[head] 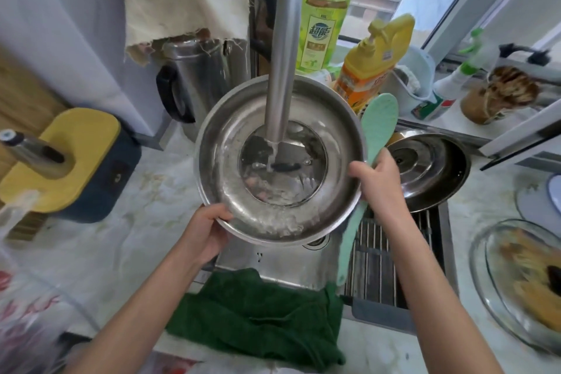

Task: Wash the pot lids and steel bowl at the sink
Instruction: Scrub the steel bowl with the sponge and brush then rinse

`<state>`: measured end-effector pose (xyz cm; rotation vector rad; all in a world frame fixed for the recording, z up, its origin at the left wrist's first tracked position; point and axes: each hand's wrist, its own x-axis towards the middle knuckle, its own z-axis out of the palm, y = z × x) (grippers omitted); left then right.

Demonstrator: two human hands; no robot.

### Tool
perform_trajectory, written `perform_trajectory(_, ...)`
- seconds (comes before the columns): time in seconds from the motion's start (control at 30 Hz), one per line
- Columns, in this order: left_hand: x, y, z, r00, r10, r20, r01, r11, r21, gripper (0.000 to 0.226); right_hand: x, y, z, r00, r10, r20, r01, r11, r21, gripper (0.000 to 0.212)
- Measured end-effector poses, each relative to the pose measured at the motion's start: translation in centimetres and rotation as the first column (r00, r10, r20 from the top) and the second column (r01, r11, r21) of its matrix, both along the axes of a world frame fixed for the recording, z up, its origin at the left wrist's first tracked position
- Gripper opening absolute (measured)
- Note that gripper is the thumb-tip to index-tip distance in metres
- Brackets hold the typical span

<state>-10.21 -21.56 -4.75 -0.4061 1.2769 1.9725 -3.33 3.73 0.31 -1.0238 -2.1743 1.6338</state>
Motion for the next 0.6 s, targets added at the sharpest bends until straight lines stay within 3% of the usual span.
perform_trajectory(0.03,0.2,0.1,0.2,1.000,-0.026,-0.013,0.026,1.000,0.007,0.025,-0.1,0.2,0.5,1.000,-0.008,0.025,0.008,1.000,-0.002,0.022)
perform_trajectory(0.1,0.3,-0.3,0.8,0.992,-0.105,-0.064,0.104,0.994,-0.010,0.045,-0.3,0.5,0.8,0.996,-0.022,0.090,0.027,0.998,-0.055,0.029)
perform_trajectory(0.2,0.2,-1.3,1.7,0.961,-0.232,-0.150,0.228,0.973,-0.042,0.067,-0.2,0.8,-0.3,0.983,-0.001,0.181,0.034,0.983,-0.179,0.018)
perform_trajectory(0.3,0.1,-2.3,2.4,0.930,-0.300,-0.215,0.265,0.948,-0.176,0.082,0.3,0.1,-2.5,0.969,0.019,0.248,0.060,0.950,-0.307,0.029)
perform_trajectory(0.37,0.2,-2.7,3.0,0.892,-0.351,-0.284,0.258,0.912,-0.318,0.079,0.6,-1.0,-3.7,0.969,-0.008,0.248,0.098,0.931,-0.353,0.035)
perform_trajectory(0.47,-0.1,-2.8,3.8,0.866,-0.359,-0.349,0.202,0.888,-0.412,0.064,1.0,-2.9,-5.2,0.969,-0.058,0.242,0.158,0.893,-0.422,0.056)
perform_trajectory(0.53,-1.1,-3.0,3.5,0.812,-0.385,-0.438,0.109,0.838,-0.534,0.053,1.2,-4.0,-5.5,0.969,-0.111,0.220,0.202,0.869,-0.451,0.044)
perform_trajectory(0.6,-2.1,-3.2,2.7,0.734,-0.460,-0.500,0.021,0.750,-0.661,0.064,1.4,-4.6,-5.5,0.968,-0.182,0.173,0.242,0.858,-0.452,0.017)
